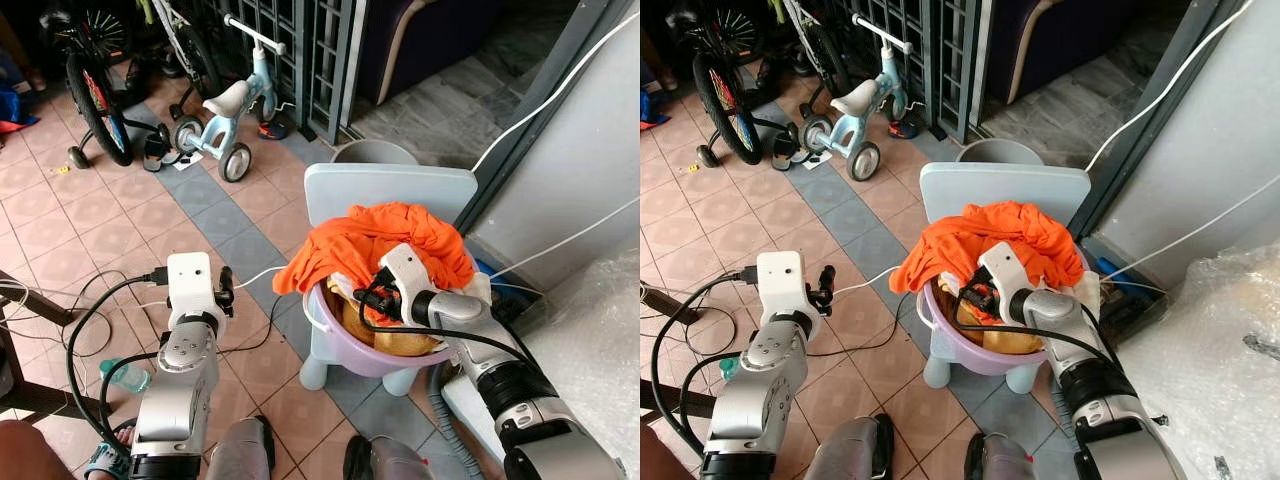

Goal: Clothes washing

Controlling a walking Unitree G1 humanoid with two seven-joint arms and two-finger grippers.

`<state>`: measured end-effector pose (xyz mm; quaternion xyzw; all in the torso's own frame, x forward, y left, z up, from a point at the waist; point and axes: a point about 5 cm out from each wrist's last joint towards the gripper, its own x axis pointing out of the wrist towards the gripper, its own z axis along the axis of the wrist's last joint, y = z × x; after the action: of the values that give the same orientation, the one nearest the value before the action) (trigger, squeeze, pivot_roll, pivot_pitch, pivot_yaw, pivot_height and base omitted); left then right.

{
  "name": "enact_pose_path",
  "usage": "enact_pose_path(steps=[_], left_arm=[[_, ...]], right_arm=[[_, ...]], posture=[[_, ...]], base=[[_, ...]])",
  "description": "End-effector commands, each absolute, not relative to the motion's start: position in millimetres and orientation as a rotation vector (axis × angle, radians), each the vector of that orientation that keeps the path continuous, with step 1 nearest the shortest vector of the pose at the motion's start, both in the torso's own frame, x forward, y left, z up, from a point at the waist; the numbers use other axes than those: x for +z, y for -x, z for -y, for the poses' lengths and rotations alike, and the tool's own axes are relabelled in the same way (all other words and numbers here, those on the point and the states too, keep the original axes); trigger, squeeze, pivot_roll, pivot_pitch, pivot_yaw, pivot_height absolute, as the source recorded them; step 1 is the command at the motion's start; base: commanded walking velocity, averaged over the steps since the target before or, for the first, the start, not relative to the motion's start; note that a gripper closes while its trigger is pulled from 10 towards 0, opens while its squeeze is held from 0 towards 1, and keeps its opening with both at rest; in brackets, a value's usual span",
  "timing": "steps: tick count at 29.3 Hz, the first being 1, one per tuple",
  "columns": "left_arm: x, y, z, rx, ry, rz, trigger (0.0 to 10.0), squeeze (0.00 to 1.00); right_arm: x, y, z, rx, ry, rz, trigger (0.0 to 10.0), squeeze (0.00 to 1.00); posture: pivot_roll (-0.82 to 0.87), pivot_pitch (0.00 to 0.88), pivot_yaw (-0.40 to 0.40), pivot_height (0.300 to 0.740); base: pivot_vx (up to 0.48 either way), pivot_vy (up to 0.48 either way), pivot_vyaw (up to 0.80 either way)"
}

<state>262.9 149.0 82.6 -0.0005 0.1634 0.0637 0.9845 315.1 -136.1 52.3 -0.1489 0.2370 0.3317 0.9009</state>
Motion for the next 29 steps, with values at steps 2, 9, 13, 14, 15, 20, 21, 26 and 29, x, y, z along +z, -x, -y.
enact_pose_path(steps=[2, 9, 13, 14, 15, 20, 21, 26, 29], left_arm=[[82.0, -262.9, -148.2, 0.120, 0.001, -0.329, 10.0, 0.00], [81.3, -261.5, -149.5, 0.127, 0.002, -0.334, 10.0, 0.00], [81.3, -261.7, -149.6, 0.126, 0.000, -0.334, 10.0, 0.00], [81.3, -262.0, -149.3, 0.125, 0.000, -0.334, 10.0, 0.00], [81.4, -262.1, -149.2, 0.124, 0.000, -0.334, 10.0, 0.00], [81.3, -262.5, -149.2, 0.124, -0.002, -0.335, 10.0, 0.00], [81.3, -262.5, -149.2, 0.124, -0.002, -0.336, 10.0, 0.00], [81.4, -263.7, -148.1, 0.120, 0.000, -0.336, 10.0, 0.00], [82.3, -264.3, -145.8, 0.106, 0.005, -0.329, 10.0, 0.00]], right_arm=[[48.7, -312.3, 138.7, 0.673, 0.392, -0.495, 10.0, 0.78], [46.6, -312.3, 152.7, 0.606, 0.430, -0.508, 0.0, 0.00], [48.0, -314.8, 157.4, 0.582, 0.430, -0.506, 0.0, 0.00], [48.6, -315.2, 158.1, 0.578, 0.433, -0.505, 0.0, 0.00], [48.8, -315.4, 158.6, 0.576, 0.434, -0.504, 0.0, 0.00], [47.1, -314.6, 159.4, 0.568, 0.435, -0.508, 0.0, 0.00], [46.7, -314.4, 159.5, 0.567, 0.435, -0.509, 0.0, 0.00], [47.8, -316.7, 158.7, 0.512, 0.354, -0.508, 0.0, 0.00], [59.6, -325.0, 156.7, 0.439, 0.254, -0.440, 0.0, 0.00]], posture=[[0.08, 0.103, -0.017, 0.740], [0.08, 0.110, -0.020, 0.740], [0.08, 0.111, -0.019, 0.740], [0.07, 0.113, -0.018, 0.740], [0.07, 0.113, -0.018, 0.740], [0.07, 0.114, -0.017, 0.740], [0.07, 0.114, -0.017, 0.740], [0.07, 0.114, -0.020, 0.740], [0.07, 0.110, -0.022, 0.740]], base=[[0.000, 0.000, 0.00], [0.000, 0.000, 0.00], [0.000, 0.000, 0.00], [0.000, 0.000, 0.00], [0.000, 0.000, 0.00], [0.000, 0.000, 0.00], [0.000, 0.000, 0.00], [0.000, 0.000, 0.00], [0.000, 0.000, 0.00]])
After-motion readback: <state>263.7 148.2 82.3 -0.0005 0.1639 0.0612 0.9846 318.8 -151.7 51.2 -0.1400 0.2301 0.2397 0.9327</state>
